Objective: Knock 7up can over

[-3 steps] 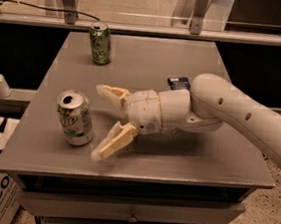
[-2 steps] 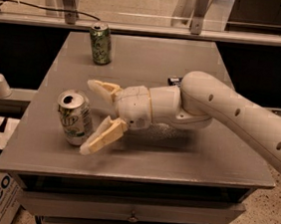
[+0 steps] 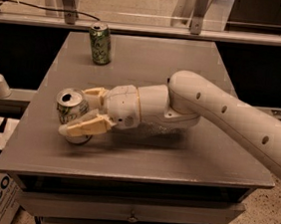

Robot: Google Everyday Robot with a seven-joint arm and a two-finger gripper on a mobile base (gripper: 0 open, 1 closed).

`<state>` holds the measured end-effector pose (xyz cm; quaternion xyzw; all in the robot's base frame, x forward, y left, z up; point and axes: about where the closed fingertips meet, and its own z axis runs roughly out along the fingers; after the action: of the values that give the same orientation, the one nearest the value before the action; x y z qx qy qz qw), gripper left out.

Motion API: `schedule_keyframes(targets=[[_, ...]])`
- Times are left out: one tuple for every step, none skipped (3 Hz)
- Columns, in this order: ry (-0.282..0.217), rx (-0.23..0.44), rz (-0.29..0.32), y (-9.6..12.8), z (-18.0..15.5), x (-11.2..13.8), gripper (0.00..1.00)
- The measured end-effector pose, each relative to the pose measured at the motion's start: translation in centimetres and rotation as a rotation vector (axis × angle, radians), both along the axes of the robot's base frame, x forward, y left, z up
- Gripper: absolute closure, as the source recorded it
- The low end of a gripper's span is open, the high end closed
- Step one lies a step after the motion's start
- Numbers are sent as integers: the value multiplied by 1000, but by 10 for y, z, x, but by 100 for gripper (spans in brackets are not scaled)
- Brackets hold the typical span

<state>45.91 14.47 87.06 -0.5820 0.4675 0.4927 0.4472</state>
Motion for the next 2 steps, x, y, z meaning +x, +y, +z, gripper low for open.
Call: schedule_keyframes(targets=[[22,4,-5,1,-1,-2,61],[17,4,-41,-14,15,4,84]])
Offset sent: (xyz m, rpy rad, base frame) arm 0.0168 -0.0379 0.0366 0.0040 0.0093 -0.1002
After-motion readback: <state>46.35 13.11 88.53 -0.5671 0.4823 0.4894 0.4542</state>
